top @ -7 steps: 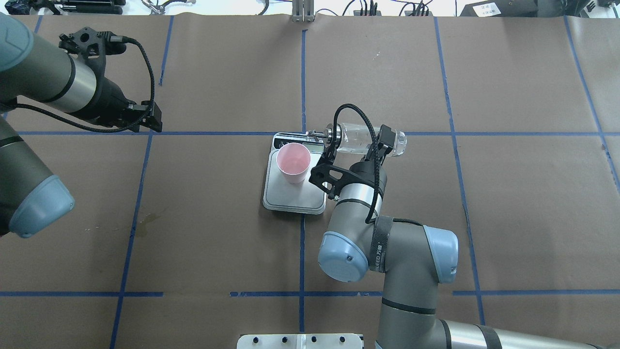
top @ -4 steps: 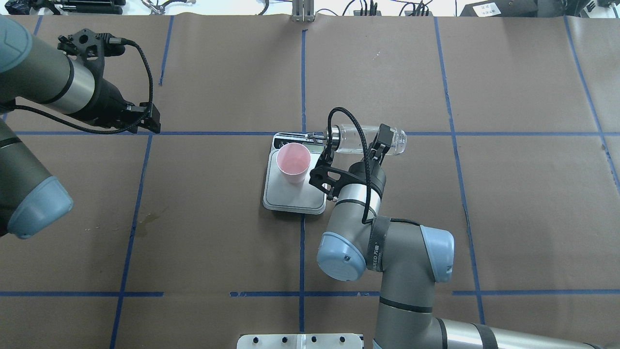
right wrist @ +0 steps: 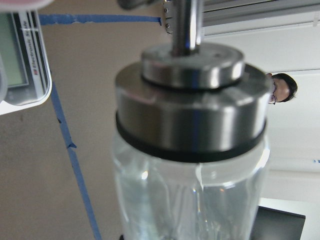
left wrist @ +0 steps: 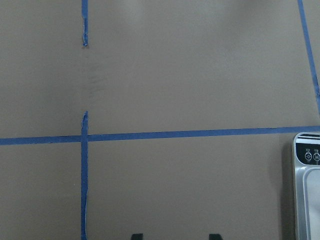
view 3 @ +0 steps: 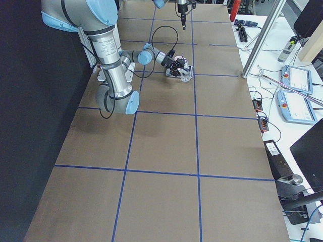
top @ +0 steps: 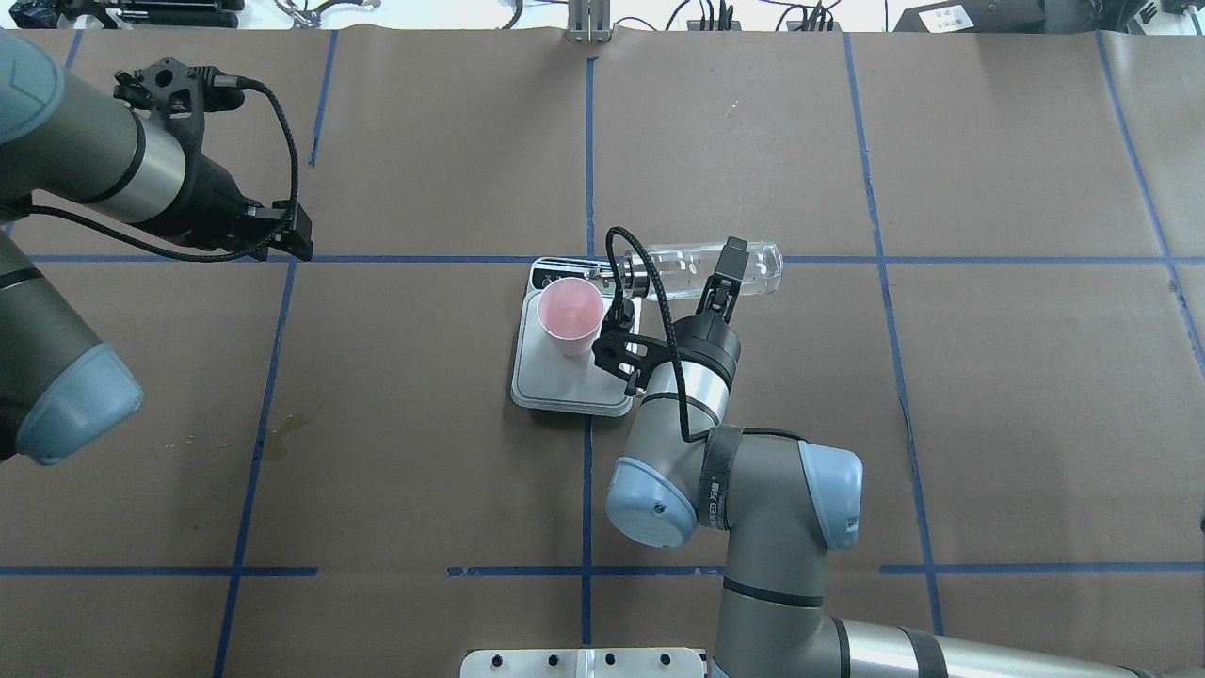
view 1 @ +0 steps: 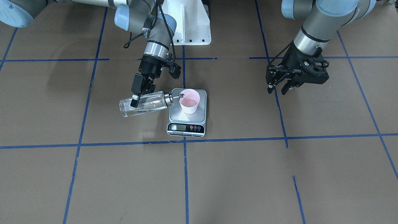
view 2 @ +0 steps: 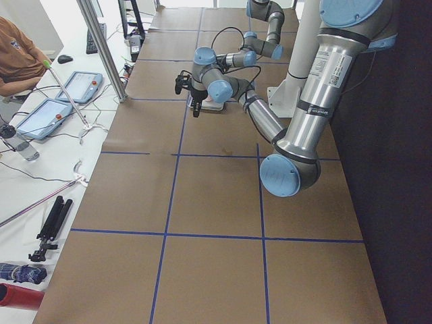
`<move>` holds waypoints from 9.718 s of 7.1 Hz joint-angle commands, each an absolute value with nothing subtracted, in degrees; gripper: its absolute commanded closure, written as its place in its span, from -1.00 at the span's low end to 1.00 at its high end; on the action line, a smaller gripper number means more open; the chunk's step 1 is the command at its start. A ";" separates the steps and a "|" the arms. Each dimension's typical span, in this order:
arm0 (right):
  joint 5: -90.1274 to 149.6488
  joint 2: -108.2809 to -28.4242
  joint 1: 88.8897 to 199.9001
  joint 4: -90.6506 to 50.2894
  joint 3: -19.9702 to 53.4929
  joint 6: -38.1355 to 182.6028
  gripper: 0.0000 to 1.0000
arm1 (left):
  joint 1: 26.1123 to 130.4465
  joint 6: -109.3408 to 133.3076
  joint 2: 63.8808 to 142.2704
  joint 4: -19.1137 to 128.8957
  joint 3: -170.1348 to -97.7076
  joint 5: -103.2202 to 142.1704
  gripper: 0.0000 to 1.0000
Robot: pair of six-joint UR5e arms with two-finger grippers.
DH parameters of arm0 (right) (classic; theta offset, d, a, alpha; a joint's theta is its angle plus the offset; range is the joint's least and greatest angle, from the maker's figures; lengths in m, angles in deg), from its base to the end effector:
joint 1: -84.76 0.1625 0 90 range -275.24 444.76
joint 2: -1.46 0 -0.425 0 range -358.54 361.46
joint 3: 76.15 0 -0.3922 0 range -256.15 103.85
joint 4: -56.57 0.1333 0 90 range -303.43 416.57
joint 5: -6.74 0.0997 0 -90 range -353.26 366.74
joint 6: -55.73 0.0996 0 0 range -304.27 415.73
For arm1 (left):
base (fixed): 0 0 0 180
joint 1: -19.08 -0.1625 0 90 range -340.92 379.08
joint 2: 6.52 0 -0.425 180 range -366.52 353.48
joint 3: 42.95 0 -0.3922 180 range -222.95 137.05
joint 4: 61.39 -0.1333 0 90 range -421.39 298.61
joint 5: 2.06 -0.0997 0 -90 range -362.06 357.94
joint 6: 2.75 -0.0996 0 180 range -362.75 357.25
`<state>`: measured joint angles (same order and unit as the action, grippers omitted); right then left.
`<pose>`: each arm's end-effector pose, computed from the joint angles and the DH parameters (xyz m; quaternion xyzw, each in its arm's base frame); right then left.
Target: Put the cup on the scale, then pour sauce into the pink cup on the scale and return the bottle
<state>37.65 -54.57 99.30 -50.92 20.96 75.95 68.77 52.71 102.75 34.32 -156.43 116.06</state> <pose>-0.5694 -0.3737 0.2642 0.4772 0.1922 -0.3055 0.8013 0.2965 -0.4830 0.2811 0.1026 0.4439 -0.0178 0.8900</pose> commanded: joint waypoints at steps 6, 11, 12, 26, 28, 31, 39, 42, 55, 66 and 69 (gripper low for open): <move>32.41 -54.79 99.44 -51.28 20.80 66.37 1.00 | 68.74 52.80 102.73 34.32 -156.42 116.07 -0.08; 29.15 -54.97 99.88 -51.36 22.63 59.69 1.00 | 68.83 52.89 102.73 34.32 -156.42 116.15 -0.09; 29.15 -55.06 99.97 -51.36 23.51 59.17 1.00 | 68.83 52.80 102.73 34.32 -156.42 116.15 -0.08; 31.60 -58.22 100.67 -50.66 33.18 55.29 1.00 | 68.65 53.06 102.73 34.41 -156.33 116.24 -0.09; 32.74 -58.84 100.67 -50.49 33.28 61.75 1.00 | 68.65 53.15 102.73 34.41 -156.42 116.24 -0.09; 36.08 -60.94 100.50 -45.60 33.10 72.76 1.00 | 68.65 53.24 102.73 34.41 -156.59 116.24 -0.09; 50.92 -67.44 101.46 -32.05 37.58 110.07 1.00 | 68.65 53.59 102.73 34.24 -157.38 116.24 -0.11; 53.15 -75.51 102.52 -24.16 37.32 122.59 1.00 | 68.65 53.68 102.82 34.24 -157.56 116.15 -0.13; 51.03 -86.87 102.69 -1.27 26.60 138.35 1.00 | 68.39 53.50 102.99 33.89 -159.67 116.33 -0.53; 49.98 -86.87 100.23 -0.92 26.25 138.26 -1.00 | 68.39 53.50 102.91 33.89 -159.76 116.33 -0.53; 49.20 -87.14 99.97 -0.83 26.68 138.35 -1.00 | 68.30 53.59 102.99 33.89 -159.76 116.33 -0.53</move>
